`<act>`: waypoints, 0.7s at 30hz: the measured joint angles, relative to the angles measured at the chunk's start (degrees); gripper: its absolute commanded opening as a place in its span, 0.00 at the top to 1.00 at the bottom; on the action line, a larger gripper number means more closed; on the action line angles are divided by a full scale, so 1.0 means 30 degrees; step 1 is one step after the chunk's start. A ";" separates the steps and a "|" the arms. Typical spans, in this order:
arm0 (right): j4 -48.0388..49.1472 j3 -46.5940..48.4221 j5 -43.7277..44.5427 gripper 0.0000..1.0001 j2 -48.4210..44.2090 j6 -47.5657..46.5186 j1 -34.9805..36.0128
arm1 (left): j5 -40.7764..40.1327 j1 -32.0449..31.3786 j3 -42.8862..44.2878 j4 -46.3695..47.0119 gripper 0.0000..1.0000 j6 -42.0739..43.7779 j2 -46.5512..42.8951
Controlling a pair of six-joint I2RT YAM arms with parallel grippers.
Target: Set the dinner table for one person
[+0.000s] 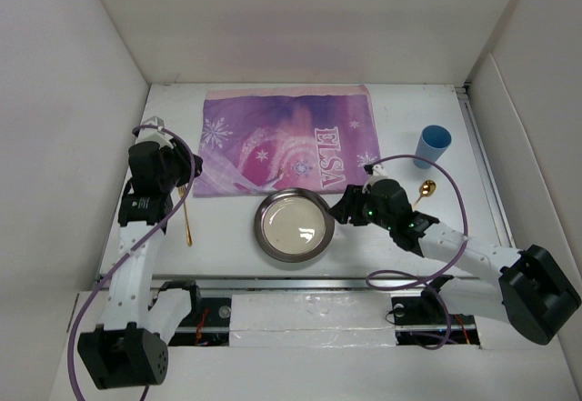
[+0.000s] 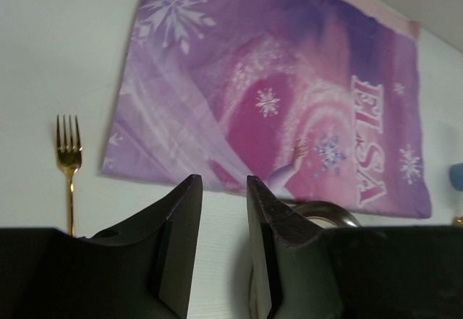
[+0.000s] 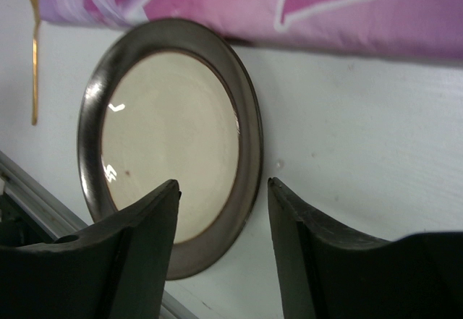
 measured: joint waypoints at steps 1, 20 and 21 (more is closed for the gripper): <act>-0.0036 -0.0328 -0.0036 0.36 -0.0051 0.0073 0.0000 | 0.0328 -0.0036 -0.0007 0.0189 0.70 -0.0029 -0.0546; 0.3060 -0.0809 -0.3563 0.72 0.5661 0.2637 -0.0896 | 0.3912 -0.0066 -0.2433 0.2681 0.64 -0.0335 -0.4014; 0.3585 -0.0823 -0.3963 0.77 0.5967 0.2951 -0.1042 | 0.3934 -0.0073 -0.2433 0.2696 0.64 -0.0335 -0.4087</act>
